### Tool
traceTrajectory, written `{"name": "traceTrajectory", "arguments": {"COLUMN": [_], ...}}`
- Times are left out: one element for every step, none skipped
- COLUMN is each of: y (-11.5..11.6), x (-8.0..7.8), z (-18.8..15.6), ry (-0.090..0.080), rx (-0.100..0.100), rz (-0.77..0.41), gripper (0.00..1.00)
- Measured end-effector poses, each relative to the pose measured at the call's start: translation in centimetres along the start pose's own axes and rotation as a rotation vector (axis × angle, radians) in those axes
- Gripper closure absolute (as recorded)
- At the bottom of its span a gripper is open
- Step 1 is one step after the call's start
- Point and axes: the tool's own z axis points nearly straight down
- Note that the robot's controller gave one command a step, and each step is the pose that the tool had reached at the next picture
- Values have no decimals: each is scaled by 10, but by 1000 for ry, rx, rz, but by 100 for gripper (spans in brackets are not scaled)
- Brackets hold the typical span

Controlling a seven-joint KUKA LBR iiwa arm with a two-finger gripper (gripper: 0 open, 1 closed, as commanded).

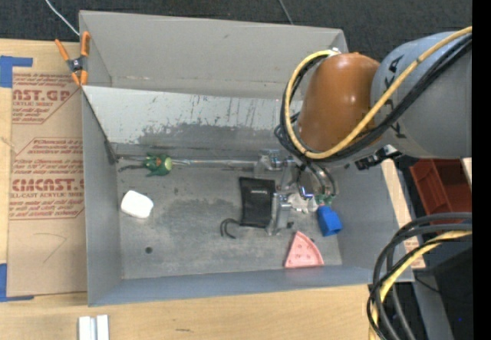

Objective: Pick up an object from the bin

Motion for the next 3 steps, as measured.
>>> {"name": "traceTrajectory", "arguments": {"y": [-6, -22, -6], "x": [10, -17, 10], "z": [92, 90, 92], "ry": [13, -2, 12], "rx": [-1, 0, -1], "rz": [188, 25, 188], "gripper": [0, 0, 100]}}
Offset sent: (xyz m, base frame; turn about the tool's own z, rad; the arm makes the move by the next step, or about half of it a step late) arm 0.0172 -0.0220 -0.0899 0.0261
